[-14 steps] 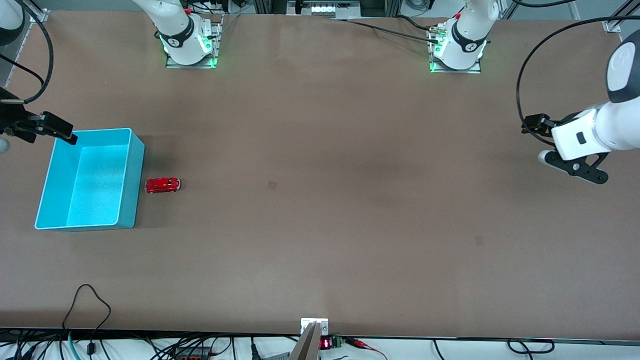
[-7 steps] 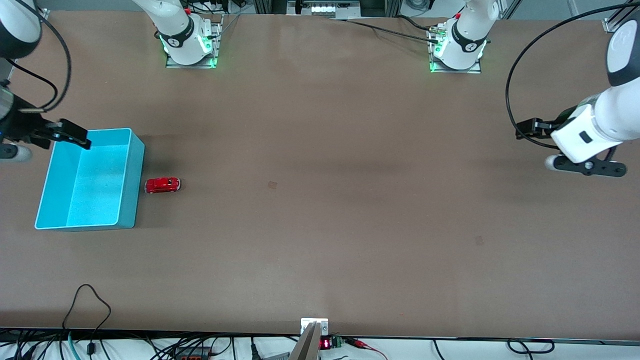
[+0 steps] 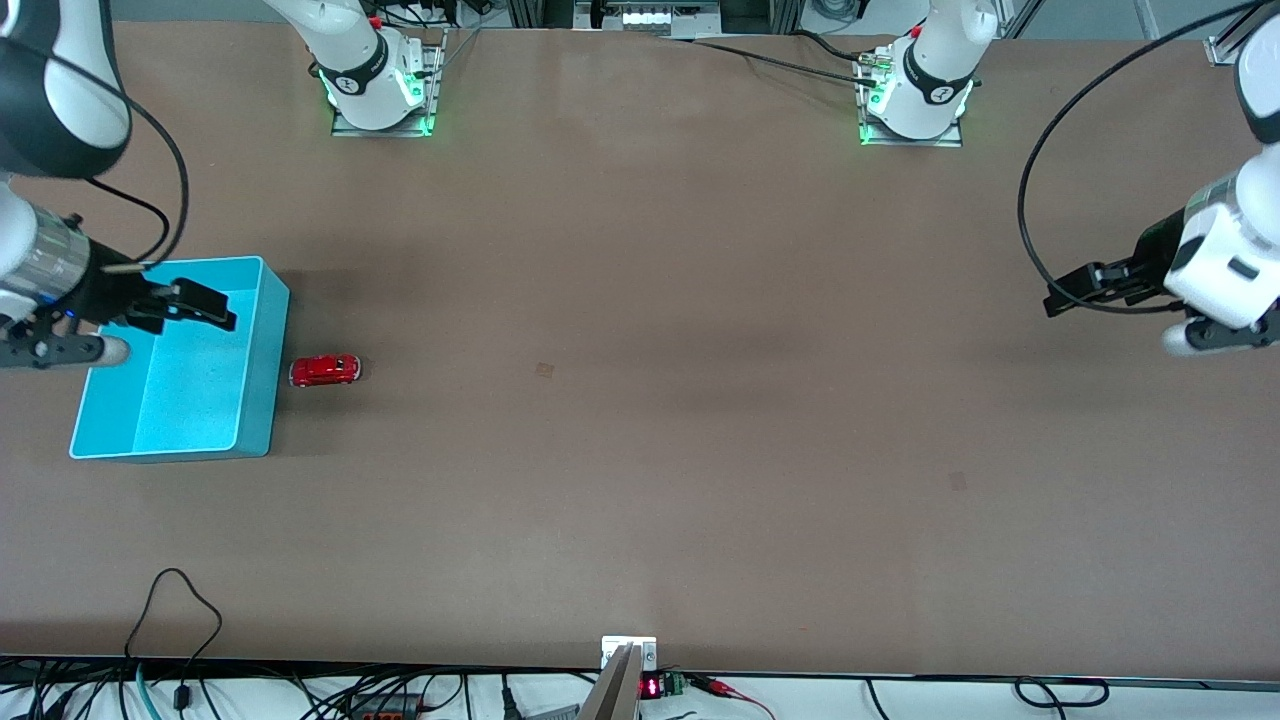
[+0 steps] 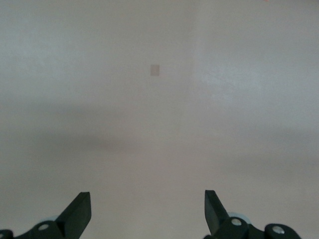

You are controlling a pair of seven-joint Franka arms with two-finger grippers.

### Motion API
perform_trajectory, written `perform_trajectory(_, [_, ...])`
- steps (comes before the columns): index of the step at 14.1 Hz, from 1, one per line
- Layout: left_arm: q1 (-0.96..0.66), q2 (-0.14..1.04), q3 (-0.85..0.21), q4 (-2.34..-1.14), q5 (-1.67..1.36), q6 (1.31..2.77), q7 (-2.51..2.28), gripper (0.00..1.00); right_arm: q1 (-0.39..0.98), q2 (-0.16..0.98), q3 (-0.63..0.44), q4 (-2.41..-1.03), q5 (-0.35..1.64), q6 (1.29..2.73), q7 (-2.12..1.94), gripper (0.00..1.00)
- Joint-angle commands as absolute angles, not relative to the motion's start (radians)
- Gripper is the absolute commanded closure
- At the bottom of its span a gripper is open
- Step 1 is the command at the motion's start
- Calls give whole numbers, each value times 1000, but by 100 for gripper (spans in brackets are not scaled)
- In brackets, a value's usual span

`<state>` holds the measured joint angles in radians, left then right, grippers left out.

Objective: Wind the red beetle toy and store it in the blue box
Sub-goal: 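Move the right gripper over the car beside the cyan box, then lower and close the right gripper on the red car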

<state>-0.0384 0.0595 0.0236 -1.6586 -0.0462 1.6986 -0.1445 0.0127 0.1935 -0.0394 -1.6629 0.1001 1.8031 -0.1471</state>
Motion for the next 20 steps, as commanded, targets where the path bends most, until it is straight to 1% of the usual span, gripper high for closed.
perform_trajectory(1, [-61, -58, 46, -1809, 3, 1761, -55, 0, 12, 262, -40, -1611, 113, 1795, -317, 0])
perform_trajectory(2, [-60, -61, 34, -1809, 18, 1753, -52, 0, 14, 291, -40, -1612, 120, 1804, -384, 0])
perform_trajectory(6, [-38, -64, -15, -1806, 20, 1740, -52, 0, 43, 327, -40, -1673, 104, 1853, -515, 0])
perform_trajectory(7, [-41, -60, -20, -1793, 20, 1703, -54, 0, 52, 333, -40, -1705, 104, 1897, -584, 0])
perform_trajectory(10, [-43, -52, -25, -1760, 20, 1683, -58, 0, 57, 350, -40, -1772, 100, 1977, -870, 0])
perform_trajectory(13, [-46, -54, -31, -1752, 20, 1657, -57, 0, 45, 415, -40, -1767, 71, 1997, -1139, 0])
perform_trajectory(15, [-49, -58, -58, -1750, 18, 1654, -58, 0, 44, 458, -40, -1769, 63, 2052, -1291, 0])
perform_trajectory(17, [-49, -55, -80, -1712, 18, 1614, -60, 0, 48, 479, -40, -1775, 60, 2056, -1357, 0])
perform_trajectory(18, [-51, -46, -78, -1686, 20, 1588, -54, 0, 46, 488, -40, -1776, 60, 2056, -1388, 0])
perform_trajectory(20, [-37, -34, -68, -1675, 15, 1582, -46, 0, 46, 495, -40, -1796, 55, 2072, -1454, 0])
